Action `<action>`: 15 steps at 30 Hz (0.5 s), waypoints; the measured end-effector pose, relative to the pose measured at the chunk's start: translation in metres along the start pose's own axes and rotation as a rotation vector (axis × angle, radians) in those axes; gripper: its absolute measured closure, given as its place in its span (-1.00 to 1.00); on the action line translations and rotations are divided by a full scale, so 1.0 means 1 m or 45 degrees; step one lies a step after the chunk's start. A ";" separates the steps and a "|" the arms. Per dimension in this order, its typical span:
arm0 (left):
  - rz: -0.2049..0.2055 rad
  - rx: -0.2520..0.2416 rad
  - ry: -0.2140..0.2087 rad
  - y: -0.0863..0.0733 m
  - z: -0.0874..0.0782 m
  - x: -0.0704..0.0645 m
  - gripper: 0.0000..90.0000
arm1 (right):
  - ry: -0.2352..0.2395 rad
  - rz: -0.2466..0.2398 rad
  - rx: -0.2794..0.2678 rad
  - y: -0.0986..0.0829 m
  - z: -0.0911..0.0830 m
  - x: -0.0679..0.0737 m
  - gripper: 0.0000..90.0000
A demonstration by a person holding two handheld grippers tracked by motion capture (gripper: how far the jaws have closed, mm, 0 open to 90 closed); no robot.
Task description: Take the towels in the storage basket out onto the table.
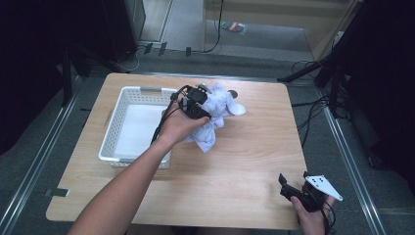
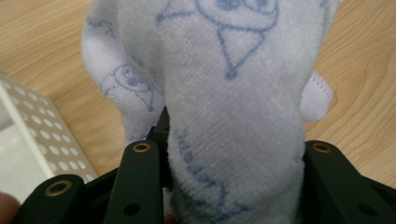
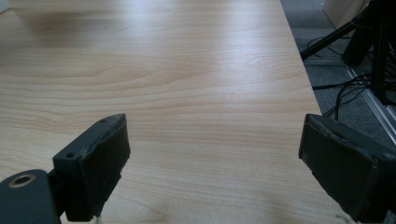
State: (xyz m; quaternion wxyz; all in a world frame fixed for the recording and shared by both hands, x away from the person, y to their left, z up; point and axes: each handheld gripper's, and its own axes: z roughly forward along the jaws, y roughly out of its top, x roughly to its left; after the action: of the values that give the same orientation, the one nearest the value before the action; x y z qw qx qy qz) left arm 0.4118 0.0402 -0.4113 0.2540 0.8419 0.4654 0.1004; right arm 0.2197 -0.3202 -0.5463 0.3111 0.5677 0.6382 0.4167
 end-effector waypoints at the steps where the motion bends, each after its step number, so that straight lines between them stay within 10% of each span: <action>1: -0.003 0.000 -0.009 0.000 0.004 -0.002 0.30 | 0.001 0.001 -0.001 0.000 0.000 0.000 -0.80; 15: -0.030 0.077 -0.063 -0.014 0.045 -0.008 0.19 | 0.001 0.006 0.000 0.000 0.000 0.000 -0.80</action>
State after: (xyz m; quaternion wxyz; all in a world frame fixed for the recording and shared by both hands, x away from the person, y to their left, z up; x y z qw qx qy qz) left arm 0.4148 0.0246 -0.4563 0.2410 0.8459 0.4717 0.0623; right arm 0.2197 -0.3205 -0.5463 0.3100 0.5691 0.6370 0.4175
